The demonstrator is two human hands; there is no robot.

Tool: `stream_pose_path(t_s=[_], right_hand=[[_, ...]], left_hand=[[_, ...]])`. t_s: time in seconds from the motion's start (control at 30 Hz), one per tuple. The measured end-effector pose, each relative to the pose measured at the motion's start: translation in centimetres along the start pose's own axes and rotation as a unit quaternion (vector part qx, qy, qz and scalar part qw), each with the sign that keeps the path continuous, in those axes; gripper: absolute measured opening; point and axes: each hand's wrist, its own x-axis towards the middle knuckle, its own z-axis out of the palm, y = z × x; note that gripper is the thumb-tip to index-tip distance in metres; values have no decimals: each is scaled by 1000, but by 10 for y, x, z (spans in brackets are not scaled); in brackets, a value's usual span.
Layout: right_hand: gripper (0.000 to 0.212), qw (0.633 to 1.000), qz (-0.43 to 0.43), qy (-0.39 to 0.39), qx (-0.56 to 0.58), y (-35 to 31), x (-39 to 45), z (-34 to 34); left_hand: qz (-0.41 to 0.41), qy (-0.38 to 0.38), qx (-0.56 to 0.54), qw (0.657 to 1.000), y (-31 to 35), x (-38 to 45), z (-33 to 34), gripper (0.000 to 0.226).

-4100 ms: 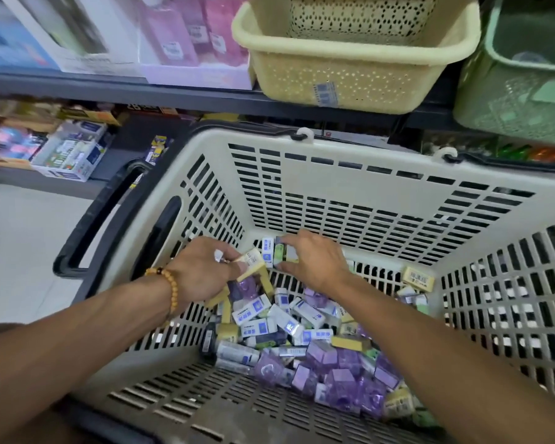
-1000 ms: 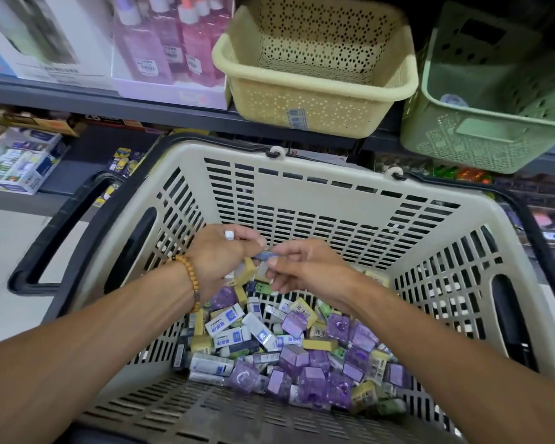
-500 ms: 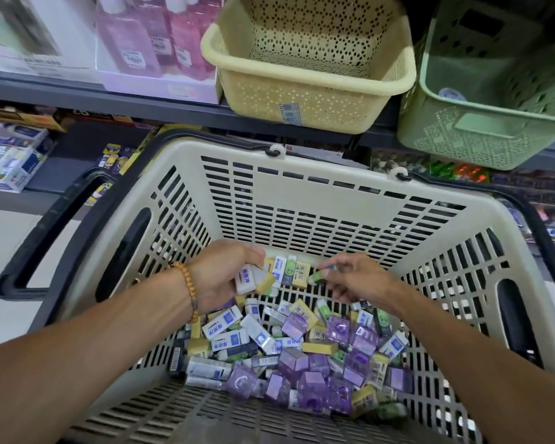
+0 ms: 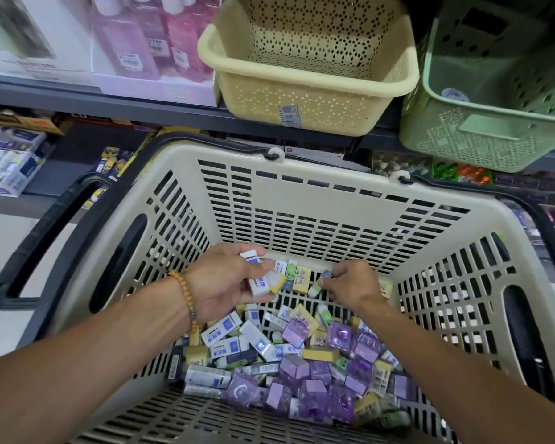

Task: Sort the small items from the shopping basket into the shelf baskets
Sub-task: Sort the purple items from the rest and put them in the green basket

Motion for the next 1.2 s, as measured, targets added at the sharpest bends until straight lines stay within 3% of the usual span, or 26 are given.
stream_pose_path(t_s=[0.1,0.2,0.27,0.37,0.43,0.5,0.63,0.7,0.8,1.03,1.2], right_hand=[[22,997,10,-46,61,-3,0,0],[10,997,-66,-32,-16,-11,-10,-3],[15,993,-104,-56,7,-23,-23,-7],[20,966,-91,-202,131,-47,-39,-11],[17,945,-90,-286,132,-57,-47,-10],[14,938,-85,-312,123,-58,-50,-10],[18,966,-31,-221,130,-42,-39,-28],[20,986,-15,-161,46,-27,-31,-43],[9,989,17,-144,-39,-11,-23,-53],[15,990,57,-129,20,-3,-8,-48],[19,997,36,-58,36,-6,0,-36]], left_hand=[[7,6,6,1000,-1,1,1,23],[21,10,18,1000,-2,2,3,22],[35,8,23,999,-4,1,5,22],[55,7,21,998,-4,0,6,22],[69,6,25,997,-3,-2,7,22],[81,15,43,996,-3,-2,7,21],[86,61,91,990,-3,-1,8,22],[80,68,103,989,-1,0,7,23],[79,68,133,986,0,-1,7,13],[81,101,197,972,-1,1,4,12],[83,114,212,967,-2,1,3,9]])
